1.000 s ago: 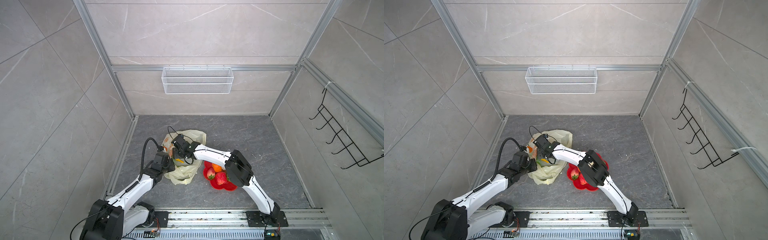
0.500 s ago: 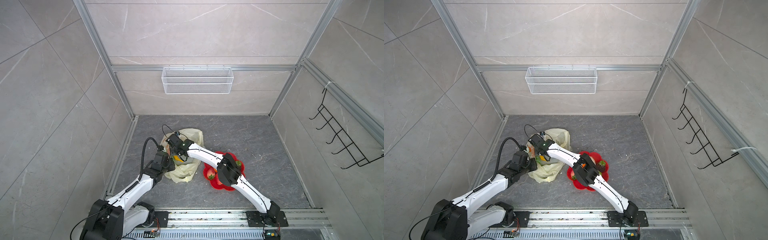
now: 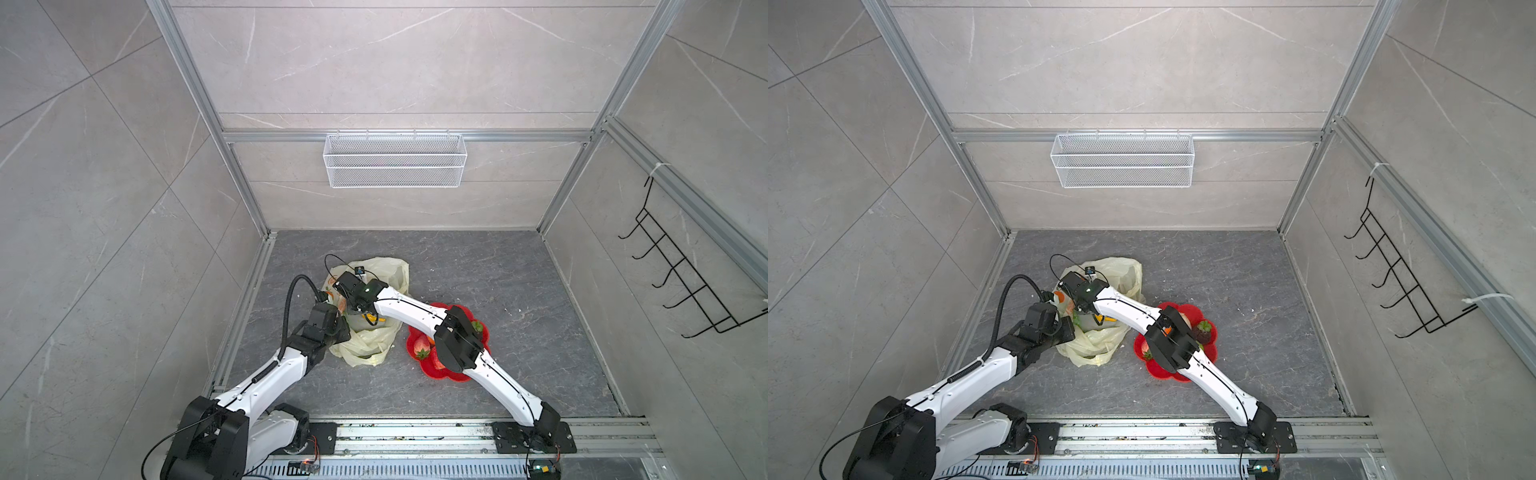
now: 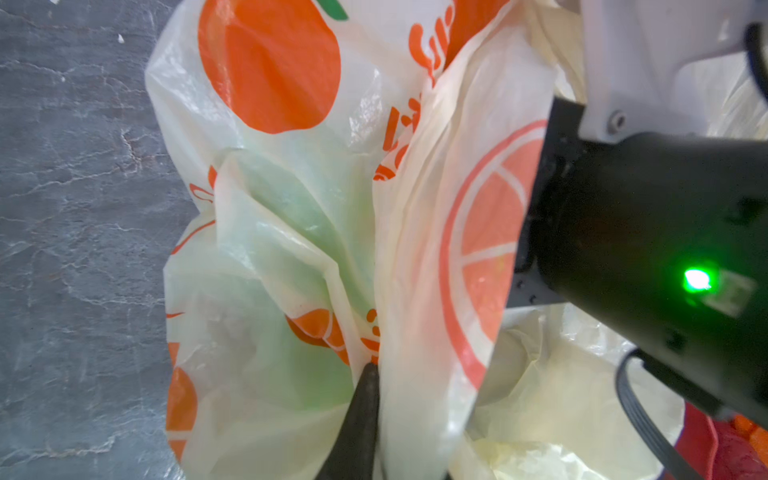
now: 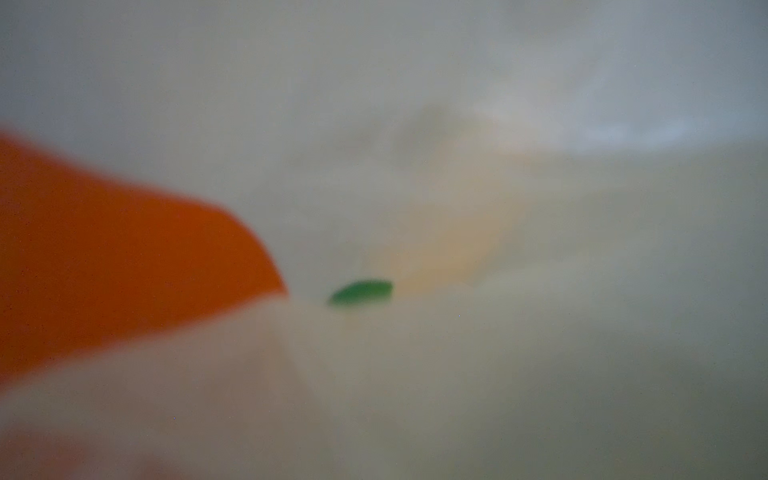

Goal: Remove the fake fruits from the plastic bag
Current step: 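Move the right gripper back into the bag mouth toward the yellow banana, then close the right gripper on the yellow banana inside the bag, then lift the banana out of the bag and carry it over the plate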

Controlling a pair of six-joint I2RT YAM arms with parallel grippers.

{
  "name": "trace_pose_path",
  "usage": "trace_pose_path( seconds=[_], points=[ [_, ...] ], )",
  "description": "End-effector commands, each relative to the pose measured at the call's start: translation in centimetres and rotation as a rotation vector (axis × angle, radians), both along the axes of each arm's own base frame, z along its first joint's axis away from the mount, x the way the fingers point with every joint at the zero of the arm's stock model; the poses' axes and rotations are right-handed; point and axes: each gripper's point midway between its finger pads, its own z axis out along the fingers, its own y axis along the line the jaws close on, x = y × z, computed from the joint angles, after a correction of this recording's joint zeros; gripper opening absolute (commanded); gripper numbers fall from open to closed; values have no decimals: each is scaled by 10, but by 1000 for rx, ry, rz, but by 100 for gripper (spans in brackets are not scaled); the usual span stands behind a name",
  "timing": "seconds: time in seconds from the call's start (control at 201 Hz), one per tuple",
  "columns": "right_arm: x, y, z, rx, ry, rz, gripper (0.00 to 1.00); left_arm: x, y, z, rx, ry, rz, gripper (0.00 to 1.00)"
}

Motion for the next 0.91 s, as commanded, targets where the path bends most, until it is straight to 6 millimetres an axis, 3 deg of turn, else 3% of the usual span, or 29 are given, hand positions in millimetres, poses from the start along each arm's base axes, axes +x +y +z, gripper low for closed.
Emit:
trace_pose_path(
  seconds=[0.0, 0.025, 0.04, 0.085, 0.438, 0.637, 0.906],
  points=[
    [-14, 3, 26, 12, -21, 18, 25, 3, -1, 5, -2, -25, -8, 12],
    [-16, 3, 24, 10, -17, 21, 25, 3, -1, 5, 0, -26, -8, 12],
    [-16, 5, 38, 32, -30, 22, 25, 4, 0, 5, 0, -25, -6, 12],
    [-18, 5, 46, 51, -34, 23, 25, 4, -1, 4, 2, -25, -7, 12],
    [-39, 1, 92, 178, -49, 60, 26, 5, -5, 2, -2, -13, -24, 12],
    [-51, -7, 101, 189, -18, 70, 26, 5, -6, 1, -1, -6, -30, 12],
    [-91, -29, 107, 220, 36, 129, 27, 6, -4, -1, 7, -3, -19, 12]
  ],
)
